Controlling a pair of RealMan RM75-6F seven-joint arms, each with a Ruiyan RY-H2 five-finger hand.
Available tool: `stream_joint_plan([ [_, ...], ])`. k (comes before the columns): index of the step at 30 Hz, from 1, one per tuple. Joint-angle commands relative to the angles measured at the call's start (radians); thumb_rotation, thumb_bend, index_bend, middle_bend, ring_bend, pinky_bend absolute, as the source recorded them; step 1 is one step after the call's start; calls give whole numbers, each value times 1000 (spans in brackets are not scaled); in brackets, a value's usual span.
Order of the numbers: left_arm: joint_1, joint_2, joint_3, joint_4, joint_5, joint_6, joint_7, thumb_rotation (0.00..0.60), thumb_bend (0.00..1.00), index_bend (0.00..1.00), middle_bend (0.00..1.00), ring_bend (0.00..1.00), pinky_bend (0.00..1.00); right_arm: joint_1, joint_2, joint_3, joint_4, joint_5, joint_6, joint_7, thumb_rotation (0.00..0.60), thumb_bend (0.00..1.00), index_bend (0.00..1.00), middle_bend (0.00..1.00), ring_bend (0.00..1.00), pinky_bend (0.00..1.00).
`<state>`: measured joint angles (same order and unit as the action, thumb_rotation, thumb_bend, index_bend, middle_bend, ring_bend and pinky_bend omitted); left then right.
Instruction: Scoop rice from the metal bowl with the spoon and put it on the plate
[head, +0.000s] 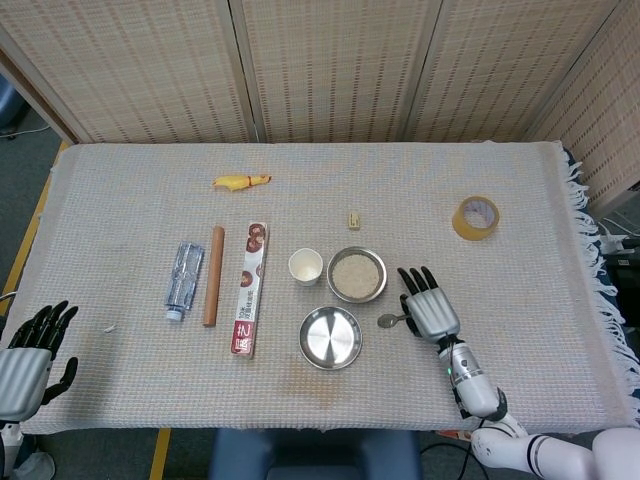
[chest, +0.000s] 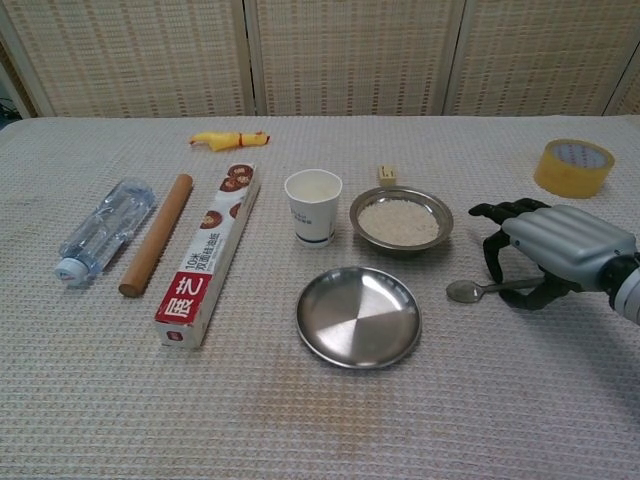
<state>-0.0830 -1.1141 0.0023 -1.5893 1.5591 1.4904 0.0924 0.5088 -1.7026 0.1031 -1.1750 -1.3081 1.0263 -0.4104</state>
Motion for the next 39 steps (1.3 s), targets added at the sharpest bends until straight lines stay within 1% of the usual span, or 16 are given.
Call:
stream_joint_plan([
  [1,0,0,0,-1,-1,-1,1,600,477,0,0,0,145,0,-1,0,3,5,-3,-1,600,290,642,0,0,0],
  [3,0,0,0,-2,-1,-2,3,600,477,0,0,0,146,0,-2,-2,5,5,-2,3,600,292,653,3,0,0],
  [5,0,0,0,-2,-1,0,4,600,477,0,0,0,146,1,-5,-5,8,-2,2,12,600,301,664,28,0,0],
  [7,1,0,0,-2,-1,1,4,600,477,0,0,0,146,0,-8,-8,13,-19,18,29,600,310,676,104,0,0],
  [9,2,0,0,-2,-2,2,3,600,477,0,0,0,146,-2,-11,-10,18,-34,34,45,600,314,701,218,0,0],
  [12,1,0,0,-2,-2,-1,1,600,478,0,0,0,146,-3,-12,-13,26,-49,49,57,600,316,731,327,0,0],
  [16,0,0,0,-2,-1,-2,-1,600,479,0,0,0,146,-3,-16,-13,35,-53,55,57,600,319,780,434,27,0],
  [21,1,2,0,-4,-2,-2,-2,600,479,0,0,0,147,-4,-27,-14,52,-63,70,65,600,322,848,520,80,0],
  [29,-1,1,0,-5,-4,-6,-2,600,477,0,0,0,147,-5,-36,-11,68,-66,78,74,600,325,907,566,113,0],
  [35,-2,1,-1,-8,-6,-8,2,600,477,0,0,0,147,-6,-34,-8,71,-65,81,74,600,326,913,572,115,0],
  [39,0,2,0,-3,-2,-4,-4,600,477,0,0,0,148,-9,-5,-4,50,-70,97,63,600,327,913,572,115,0],
])
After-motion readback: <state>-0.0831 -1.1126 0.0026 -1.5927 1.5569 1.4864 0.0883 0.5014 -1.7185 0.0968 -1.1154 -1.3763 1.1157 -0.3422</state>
